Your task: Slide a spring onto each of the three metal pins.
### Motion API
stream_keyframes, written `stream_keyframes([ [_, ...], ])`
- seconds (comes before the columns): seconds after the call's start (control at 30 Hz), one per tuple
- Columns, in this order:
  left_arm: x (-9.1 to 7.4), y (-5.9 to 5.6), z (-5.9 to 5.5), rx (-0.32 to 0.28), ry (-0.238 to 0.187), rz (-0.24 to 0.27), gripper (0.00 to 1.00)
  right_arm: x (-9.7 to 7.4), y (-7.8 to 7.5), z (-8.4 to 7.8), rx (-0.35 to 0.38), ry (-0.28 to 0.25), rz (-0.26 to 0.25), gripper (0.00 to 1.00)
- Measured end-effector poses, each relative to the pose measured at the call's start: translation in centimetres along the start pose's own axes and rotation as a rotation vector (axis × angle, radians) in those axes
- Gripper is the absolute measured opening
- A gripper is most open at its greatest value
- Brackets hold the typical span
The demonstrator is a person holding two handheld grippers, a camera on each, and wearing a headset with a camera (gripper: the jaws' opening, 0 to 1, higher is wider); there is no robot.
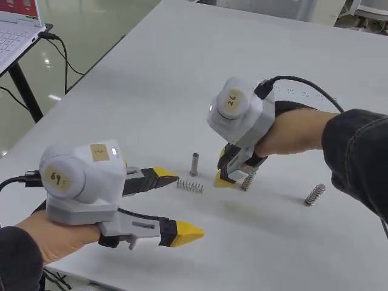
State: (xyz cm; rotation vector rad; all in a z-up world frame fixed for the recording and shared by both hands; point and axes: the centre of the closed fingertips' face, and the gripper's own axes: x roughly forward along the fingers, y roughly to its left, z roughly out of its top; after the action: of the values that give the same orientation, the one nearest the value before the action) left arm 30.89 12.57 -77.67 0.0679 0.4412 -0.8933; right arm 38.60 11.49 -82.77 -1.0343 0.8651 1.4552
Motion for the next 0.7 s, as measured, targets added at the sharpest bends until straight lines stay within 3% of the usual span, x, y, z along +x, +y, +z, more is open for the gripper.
stream_keyframes([
  [0.7,-0.5,0.5,-0.4,-0.014,0.012,0.016,0.59,3.0,0.4,1.1,-0.006,-0.016,0.032,0.19],
])
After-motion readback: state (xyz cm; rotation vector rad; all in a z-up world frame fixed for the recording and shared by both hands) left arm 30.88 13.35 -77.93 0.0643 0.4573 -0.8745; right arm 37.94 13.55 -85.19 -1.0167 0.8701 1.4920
